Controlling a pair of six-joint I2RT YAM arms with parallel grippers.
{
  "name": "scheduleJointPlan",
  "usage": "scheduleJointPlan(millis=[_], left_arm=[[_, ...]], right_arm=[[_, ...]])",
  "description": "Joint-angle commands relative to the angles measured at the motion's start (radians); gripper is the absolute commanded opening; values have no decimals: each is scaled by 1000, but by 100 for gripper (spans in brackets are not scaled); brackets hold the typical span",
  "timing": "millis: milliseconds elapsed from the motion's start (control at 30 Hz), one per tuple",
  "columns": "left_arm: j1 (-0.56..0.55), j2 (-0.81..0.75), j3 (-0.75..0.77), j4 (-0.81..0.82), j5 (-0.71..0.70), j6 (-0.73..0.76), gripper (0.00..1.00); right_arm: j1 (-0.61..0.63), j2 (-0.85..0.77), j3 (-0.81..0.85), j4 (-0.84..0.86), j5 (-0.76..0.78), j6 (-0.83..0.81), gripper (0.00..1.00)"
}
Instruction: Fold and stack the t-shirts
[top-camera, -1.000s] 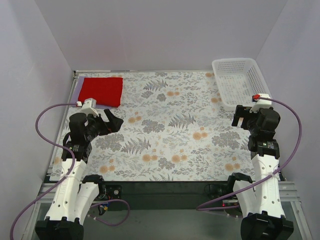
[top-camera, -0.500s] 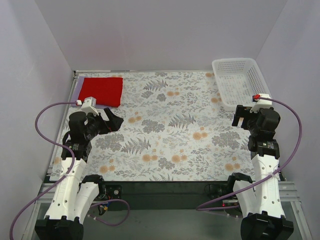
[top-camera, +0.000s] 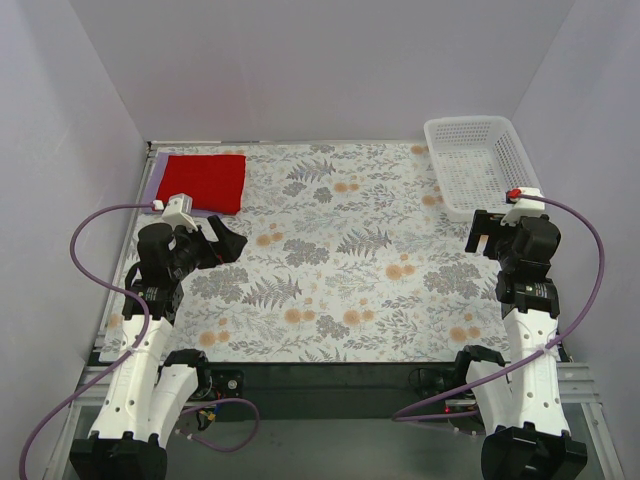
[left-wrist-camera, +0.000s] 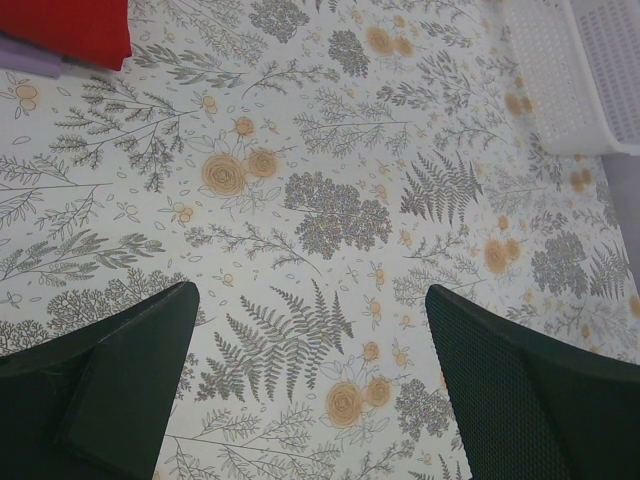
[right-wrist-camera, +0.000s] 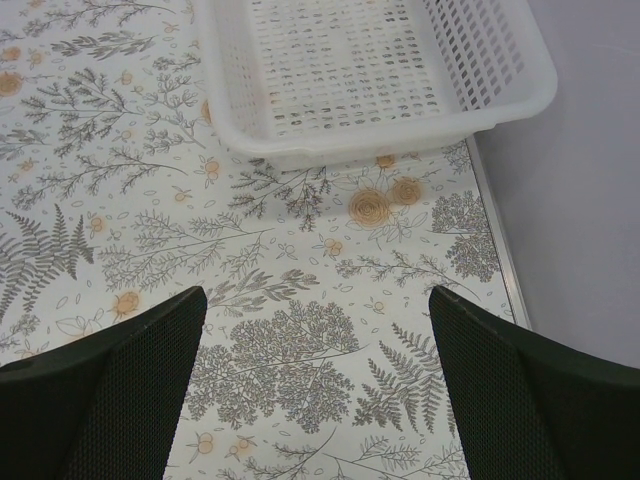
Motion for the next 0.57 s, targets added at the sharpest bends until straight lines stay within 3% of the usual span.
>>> scheduleJointPlan(millis=[0,533], left_arm=[[6,-2,33,12,21,0,97],[6,-2,33,11,29,1,97]], right_arm=[[-7,-12,2,29,28,-16,98],[-5,-5,-7,29,30,-54,98]])
